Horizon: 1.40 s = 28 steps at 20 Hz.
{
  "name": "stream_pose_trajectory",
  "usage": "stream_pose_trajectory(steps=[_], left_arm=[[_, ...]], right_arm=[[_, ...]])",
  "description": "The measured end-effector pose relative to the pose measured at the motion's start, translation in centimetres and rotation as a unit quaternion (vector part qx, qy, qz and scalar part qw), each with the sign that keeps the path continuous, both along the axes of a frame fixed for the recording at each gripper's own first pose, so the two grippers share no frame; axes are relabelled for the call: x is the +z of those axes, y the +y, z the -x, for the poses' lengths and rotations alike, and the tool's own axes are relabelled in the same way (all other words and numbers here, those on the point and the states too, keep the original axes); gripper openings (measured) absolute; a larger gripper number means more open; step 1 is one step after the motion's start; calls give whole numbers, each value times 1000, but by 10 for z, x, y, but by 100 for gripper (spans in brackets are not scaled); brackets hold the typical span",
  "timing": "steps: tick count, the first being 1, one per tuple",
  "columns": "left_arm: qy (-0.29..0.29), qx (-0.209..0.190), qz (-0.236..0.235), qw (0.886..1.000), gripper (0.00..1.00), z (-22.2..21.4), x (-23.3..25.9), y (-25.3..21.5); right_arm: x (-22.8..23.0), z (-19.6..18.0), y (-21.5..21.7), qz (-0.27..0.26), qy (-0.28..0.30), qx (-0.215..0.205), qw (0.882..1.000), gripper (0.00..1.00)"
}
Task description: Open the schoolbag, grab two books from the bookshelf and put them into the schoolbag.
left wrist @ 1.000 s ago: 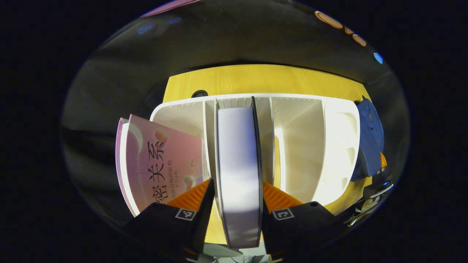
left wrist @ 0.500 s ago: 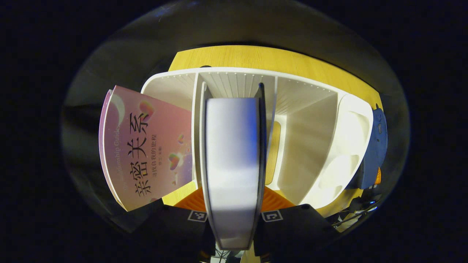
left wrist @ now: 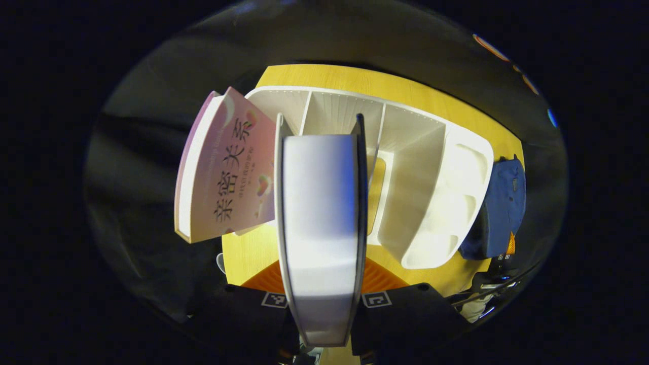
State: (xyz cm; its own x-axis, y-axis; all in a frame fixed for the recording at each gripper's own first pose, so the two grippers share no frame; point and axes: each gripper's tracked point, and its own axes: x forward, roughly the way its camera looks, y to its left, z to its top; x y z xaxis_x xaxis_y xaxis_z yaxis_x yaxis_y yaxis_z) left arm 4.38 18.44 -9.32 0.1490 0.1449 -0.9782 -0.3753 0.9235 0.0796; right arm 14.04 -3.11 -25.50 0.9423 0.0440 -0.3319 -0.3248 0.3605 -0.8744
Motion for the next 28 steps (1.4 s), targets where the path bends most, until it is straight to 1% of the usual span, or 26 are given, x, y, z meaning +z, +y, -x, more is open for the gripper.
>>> stream_pose_trajectory(steps=[4,6,7,10,11,12,16,19,22,23,24,25,26,27,28], left_arm=[[-10,1,-6,1000,39,36,32,-3],[-18,9,-4,1000,39,51,44,-9],[-23,10,-5,1000,39,56,50,-11],[-40,10,-11,999,39,77,69,-18],[-43,8,-11,999,38,89,79,-27],[-49,2,-7,999,39,95,86,-36],[-79,-30,27,996,39,95,106,-79],[-117,-50,53,990,39,88,114,-105],[-148,-64,96,982,39,79,117,-134],[-159,-69,114,978,39,75,117,-145],[-170,-74,134,973,39,71,117,-158],[-181,-77,155,968,39,66,115,-170],[-194,-82,175,962,39,61,111,-180],[-206,-89,190,956,39,57,105,-190],[-213,-92,198,952,38,55,98,-194]], right_arm=[[2,0,-2,-3,1,-3,1000,2],[3,-1,-1,-3,2,-3,1000,2],[4,-1,-1,-4,4,-2,1000,5],[5,-1,-2,-9,7,-4,1000,2],[6,-1,-3,-9,6,-5,1000,2],[6,-2,-2,-9,6,-6,1000,5],[7,-2,-2,-15,5,-11,1000,5],[14,-5,-6,-47,8,-25,999,5],[23,-8,-12,-97,13,-48,994,5],[25,-9,-12,-114,17,-54,992,8],[27,-9,-13,-127,23,-59,990,5],[29,-10,-14,-137,27,-63,988,5],[31,-12,-14,-144,28,-66,987,2],[33,-12,-16,-150,29,-68,986,2],[37,-12,-17,-153,27,-69,985,2]])
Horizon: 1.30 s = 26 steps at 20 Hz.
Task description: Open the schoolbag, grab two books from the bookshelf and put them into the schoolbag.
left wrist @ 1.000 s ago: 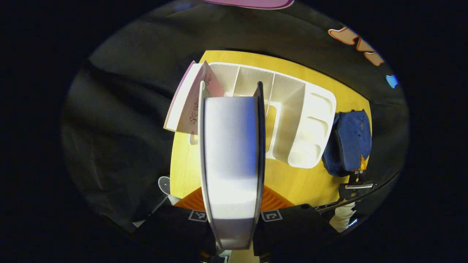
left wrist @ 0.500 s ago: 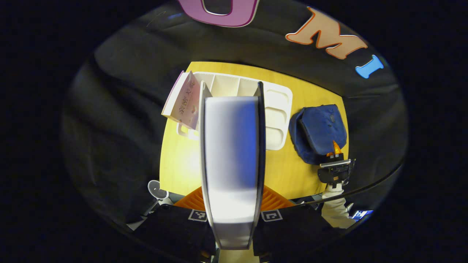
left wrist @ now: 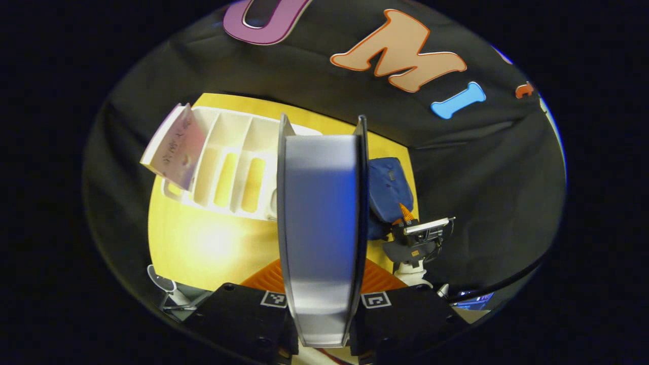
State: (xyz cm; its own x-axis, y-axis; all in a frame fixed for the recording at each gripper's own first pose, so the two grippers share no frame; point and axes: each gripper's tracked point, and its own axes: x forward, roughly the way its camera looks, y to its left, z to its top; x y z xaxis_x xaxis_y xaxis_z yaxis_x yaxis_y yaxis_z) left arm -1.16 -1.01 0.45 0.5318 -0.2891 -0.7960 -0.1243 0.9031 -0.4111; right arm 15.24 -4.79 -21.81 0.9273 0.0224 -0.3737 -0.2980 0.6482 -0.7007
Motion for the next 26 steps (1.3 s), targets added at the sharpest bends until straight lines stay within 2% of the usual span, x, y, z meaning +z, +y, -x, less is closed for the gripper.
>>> stream_pose_trajectory(steps=[7,9,12,17,21,24,26], left_arm=[[-35,5,100,994,37,-26,-61,-57],[-60,8,118,991,36,-45,-77,-75],[-58,21,155,986,36,-69,-101,-104],[-69,15,180,981,37,-106,-148,-144],[-101,-1,200,975,36,-138,-166,-174],[-121,10,222,968,36,-161,-180,-187],[-117,16,225,967,36,-174,-197,-194]], right_arm=[[18,-5,-11,-49,-6,-24,999,2],[23,-5,-15,-53,-8,-29,998,2],[25,-8,-16,-69,-9,-35,997,2],[28,-7,-20,-100,-11,-35,994,2],[32,-3,-22,-128,-13,-33,991,5],[36,-5,-21,-148,-20,-30,988,2],[38,-3,-17,-153,-25,-21,988,5]])
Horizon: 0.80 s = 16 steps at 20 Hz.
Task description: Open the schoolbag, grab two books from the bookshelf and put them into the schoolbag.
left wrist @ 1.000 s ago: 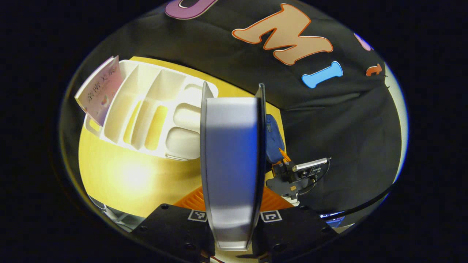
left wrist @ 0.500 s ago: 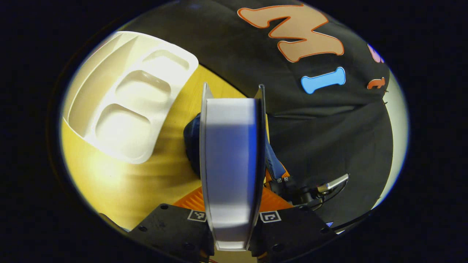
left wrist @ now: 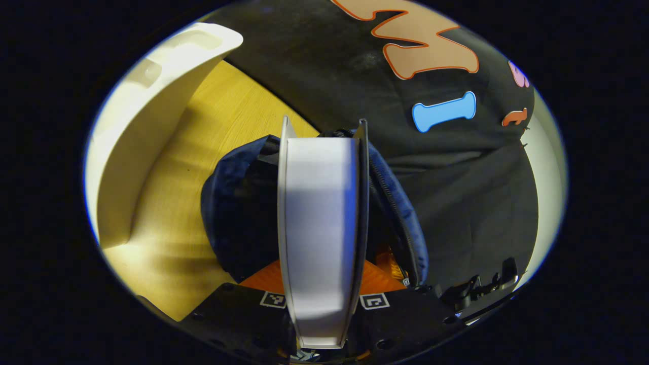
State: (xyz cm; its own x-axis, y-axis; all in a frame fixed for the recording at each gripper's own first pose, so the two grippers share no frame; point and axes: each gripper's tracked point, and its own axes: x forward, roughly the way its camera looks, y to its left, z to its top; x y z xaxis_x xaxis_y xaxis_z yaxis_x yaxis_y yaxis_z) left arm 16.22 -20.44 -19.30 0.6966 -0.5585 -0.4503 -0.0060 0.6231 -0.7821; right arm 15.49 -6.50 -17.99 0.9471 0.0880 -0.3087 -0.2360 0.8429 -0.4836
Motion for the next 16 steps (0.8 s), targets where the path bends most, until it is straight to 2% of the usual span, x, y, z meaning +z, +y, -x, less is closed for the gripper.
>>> stream_pose_trajectory(steps=[2,5,6,7,8,10,12,16], left_arm=[[10,0,-6,1000,36,-13,-16,-13],[4,-9,12,1000,36,-27,-20,-36],[1,-12,17,1000,36,-31,-23,-40],[-2,-11,28,1000,35,-36,-24,-45],[-1,-8,39,999,35,-41,-26,-48],[1,-8,59,998,35,-49,-31,-55],[0,-6,71,997,35,-60,-39,-61],[4,12,93,996,35,-80,-47,-71]], right_arm=[[-1,0,4,-3,-2,10,1000,0],[-1,2,5,-12,-9,15,1000,0],[0,1,4,-15,-12,14,1000,3],[0,2,4,-19,-13,12,1000,0],[0,2,3,-25,-14,10,1000,3],[2,4,2,-34,-17,11,999,0],[5,8,-1,-37,-22,13,999,5],[0,8,3,-35,-20,16,999,3]])
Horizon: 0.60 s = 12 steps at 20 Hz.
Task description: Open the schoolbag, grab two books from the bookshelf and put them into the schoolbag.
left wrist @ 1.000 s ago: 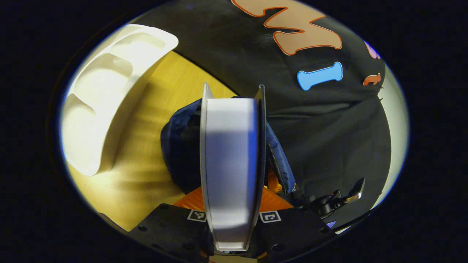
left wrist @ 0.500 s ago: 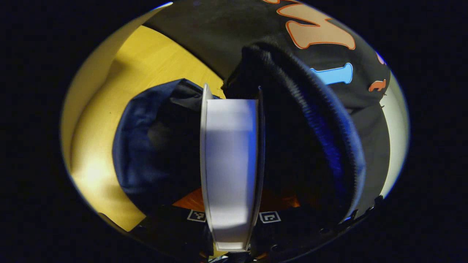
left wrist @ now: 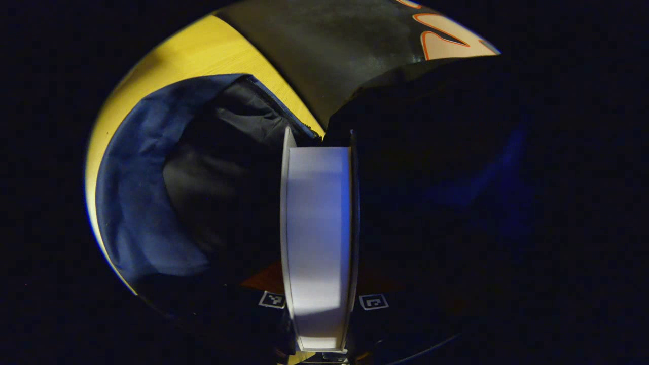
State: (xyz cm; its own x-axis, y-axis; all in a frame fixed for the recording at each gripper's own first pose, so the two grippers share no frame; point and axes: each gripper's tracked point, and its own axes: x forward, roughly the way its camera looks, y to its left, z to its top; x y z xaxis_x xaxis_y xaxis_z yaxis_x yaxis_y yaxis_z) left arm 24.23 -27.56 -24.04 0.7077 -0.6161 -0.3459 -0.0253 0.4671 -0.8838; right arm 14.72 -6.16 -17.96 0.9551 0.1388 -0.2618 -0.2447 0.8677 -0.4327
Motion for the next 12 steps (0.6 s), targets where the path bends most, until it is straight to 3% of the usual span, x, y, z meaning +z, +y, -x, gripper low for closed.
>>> stream_pose_trajectory(steps=[3,6,9,10,12], left_arm=[[25,9,13,1000,35,-5,-4,-7],[31,12,-32,999,37,-5,-13,-1],[45,23,-133,990,75,5,-34,22],[50,20,-145,988,83,11,-36,25],[57,21,-144,988,86,18,-31,25]], right_arm=[[-2,-4,-3,-6,4,-6,1000,3],[-2,-5,-5,-8,4,-9,1000,3],[-3,-8,-7,-12,6,-12,1000,3],[-3,-7,-8,-13,7,-13,1000,3],[-2,-8,-9,-13,7,-14,1000,3]])
